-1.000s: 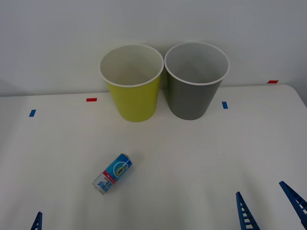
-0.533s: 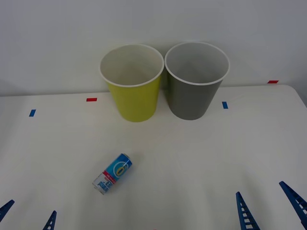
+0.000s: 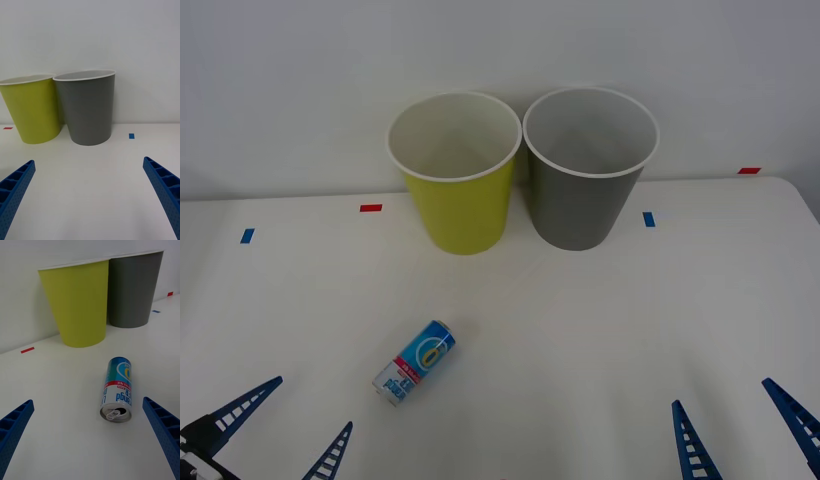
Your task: Put cans in the gray bin and PET bottles in the light green bin.
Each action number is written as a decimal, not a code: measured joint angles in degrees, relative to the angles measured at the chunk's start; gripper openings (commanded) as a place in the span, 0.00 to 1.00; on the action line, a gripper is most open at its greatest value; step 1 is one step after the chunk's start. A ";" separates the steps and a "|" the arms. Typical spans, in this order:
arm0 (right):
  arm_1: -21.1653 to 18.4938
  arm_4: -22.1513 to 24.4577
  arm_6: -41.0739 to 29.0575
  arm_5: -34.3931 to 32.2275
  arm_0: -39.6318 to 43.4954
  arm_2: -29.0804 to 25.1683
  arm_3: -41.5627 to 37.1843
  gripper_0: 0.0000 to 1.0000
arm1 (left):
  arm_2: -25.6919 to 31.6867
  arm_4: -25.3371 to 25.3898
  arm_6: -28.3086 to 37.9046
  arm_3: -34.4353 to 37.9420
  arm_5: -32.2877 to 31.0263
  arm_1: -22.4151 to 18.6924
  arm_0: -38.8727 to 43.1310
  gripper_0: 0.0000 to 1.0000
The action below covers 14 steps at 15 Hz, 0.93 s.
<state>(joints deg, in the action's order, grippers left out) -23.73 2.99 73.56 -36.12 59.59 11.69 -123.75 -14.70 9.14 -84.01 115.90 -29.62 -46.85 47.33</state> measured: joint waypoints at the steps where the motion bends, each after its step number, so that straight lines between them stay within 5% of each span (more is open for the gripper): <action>1: 0.00 0.00 0.00 0.00 0.00 0.00 0.00 1.00 | -0.30 -0.37 -0.10 0.45 1.81 -0.48 -1.21 1.00; 4: 0.00 0.00 0.00 0.00 0.00 0.00 0.00 1.00 | -0.55 -5.30 0.17 1.32 7.00 -1.33 -4.73 1.00; 14: 0.00 0.00 0.00 0.00 0.00 0.00 0.00 1.00 | -1.11 -0.08 2.72 13.76 32.45 -9.50 -10.36 1.00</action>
<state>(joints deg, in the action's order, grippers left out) -23.73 2.99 73.56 -36.12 59.59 11.69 -123.75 -15.81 9.06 -81.29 129.67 2.83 -56.36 36.97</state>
